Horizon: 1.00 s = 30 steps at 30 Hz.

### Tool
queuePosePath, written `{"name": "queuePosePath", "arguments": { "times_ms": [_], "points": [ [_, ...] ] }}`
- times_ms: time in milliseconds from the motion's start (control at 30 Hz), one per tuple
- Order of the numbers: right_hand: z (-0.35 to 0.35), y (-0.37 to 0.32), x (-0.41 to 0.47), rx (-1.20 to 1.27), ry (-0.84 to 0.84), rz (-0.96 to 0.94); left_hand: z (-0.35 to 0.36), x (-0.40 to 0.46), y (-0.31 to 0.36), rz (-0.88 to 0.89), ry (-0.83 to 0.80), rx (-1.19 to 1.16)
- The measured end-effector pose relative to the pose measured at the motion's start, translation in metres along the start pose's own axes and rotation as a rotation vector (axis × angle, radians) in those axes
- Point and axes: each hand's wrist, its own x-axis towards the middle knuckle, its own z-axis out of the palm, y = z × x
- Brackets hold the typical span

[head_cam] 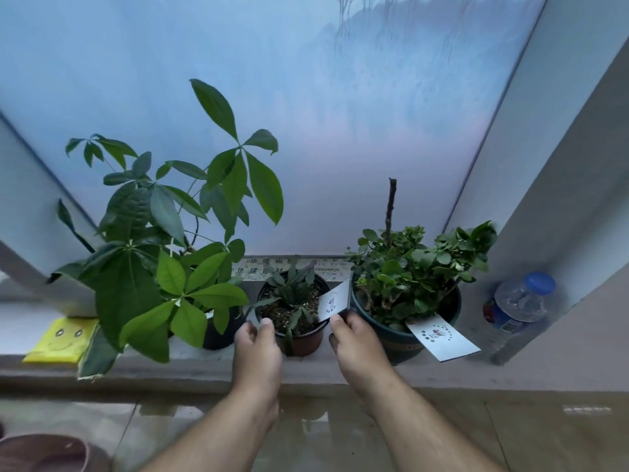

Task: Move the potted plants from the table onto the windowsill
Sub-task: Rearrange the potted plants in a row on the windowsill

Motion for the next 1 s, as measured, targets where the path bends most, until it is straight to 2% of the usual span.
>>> {"name": "queuePosePath", "arguments": {
  "times_ms": [200,300,400,533,600,700,767,867,1000],
  "points": [
    [0.019,0.005,0.008,-0.115,0.041,-0.051,-0.004,0.011,-0.013,0.098,-0.106,0.115],
    [0.025,0.013,0.003,-0.099,0.107,-0.077,-0.01,0.017,-0.007,0.165,-0.162,0.172],
    [0.028,0.021,-0.009,-0.059,0.11,-0.085,-0.013,0.028,-0.001,0.106,-0.156,0.16],
    [0.02,0.029,-0.002,-0.035,0.089,-0.046,-0.019,0.027,-0.003,-0.045,-0.141,-0.167],
    [0.013,0.024,0.009,0.019,0.097,0.008,-0.017,0.011,-0.009,-0.034,-0.201,-0.221],
    [0.01,0.023,0.024,0.226,0.059,0.086,-0.013,0.001,-0.027,0.011,-0.205,-0.092],
    [0.013,0.022,0.028,0.238,0.0,0.059,-0.015,0.003,-0.029,0.06,-0.191,-0.015],
    [0.016,0.025,0.032,0.237,-0.016,0.054,-0.015,0.013,-0.029,0.066,-0.23,-0.019],
    [0.016,0.03,0.026,0.279,0.055,0.062,-0.022,0.022,-0.021,0.022,-0.346,-0.067]
  ]
}}
